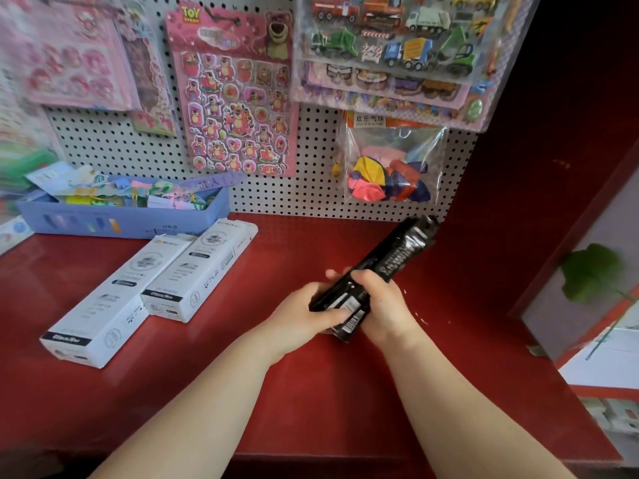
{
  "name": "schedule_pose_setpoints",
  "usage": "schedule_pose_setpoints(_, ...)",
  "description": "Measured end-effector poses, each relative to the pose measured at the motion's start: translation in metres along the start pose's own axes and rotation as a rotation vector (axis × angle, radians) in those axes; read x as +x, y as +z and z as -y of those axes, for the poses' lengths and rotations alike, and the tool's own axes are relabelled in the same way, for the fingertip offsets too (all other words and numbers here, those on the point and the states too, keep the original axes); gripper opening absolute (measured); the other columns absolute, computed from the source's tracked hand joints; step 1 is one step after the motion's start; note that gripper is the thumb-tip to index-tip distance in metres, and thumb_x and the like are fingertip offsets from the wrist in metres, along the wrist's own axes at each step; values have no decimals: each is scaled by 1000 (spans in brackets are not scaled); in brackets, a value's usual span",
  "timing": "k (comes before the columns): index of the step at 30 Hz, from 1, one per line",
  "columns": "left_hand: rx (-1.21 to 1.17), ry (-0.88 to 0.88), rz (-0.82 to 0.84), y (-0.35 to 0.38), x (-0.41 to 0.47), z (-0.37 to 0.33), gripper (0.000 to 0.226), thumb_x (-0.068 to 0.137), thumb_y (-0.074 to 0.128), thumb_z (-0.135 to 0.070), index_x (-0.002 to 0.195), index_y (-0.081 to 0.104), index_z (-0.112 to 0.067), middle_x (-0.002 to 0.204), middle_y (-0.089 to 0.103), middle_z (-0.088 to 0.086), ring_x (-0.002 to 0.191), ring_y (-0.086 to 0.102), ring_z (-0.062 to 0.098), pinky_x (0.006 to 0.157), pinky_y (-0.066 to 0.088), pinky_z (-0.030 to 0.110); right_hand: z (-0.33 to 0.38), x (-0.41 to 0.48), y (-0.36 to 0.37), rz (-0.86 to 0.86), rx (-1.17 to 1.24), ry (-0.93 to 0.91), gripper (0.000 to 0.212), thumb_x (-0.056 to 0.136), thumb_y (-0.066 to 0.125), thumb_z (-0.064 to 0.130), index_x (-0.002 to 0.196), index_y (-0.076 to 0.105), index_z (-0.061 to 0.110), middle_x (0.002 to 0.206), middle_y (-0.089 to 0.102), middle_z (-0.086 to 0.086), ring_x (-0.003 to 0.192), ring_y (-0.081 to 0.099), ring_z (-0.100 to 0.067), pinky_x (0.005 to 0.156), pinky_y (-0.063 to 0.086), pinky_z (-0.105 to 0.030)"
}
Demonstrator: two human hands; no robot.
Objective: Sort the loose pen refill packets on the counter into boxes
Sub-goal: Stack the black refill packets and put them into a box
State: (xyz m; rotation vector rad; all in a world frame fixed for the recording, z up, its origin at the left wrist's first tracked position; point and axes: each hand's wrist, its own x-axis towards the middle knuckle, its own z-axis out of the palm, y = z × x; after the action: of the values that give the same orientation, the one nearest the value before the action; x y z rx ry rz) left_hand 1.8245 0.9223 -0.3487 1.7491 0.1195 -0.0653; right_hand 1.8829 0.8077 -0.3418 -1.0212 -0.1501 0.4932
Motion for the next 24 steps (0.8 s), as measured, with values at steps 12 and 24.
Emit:
schedule_pose_setpoints(12,971,12,-733,-105,4,-17,45,81,61,-24,123,51,-11,132,48,14,125,36,32,104,27,37,8,-11,-26,-157,252,-79,19,89,41,1,74,47,11,54,61,0,52,64,-13,56,56,-26)
schedule_pose_setpoints(24,1220,-390,-531,-123,20,-5,82,79,53,-54,141,17,-15,146,32,10,138,22,26,112,13,39,6,-8,-27,-138,114,-99,19,89,46,7,70,49,11,48,59,5,47,62,-8,54,57,-22)
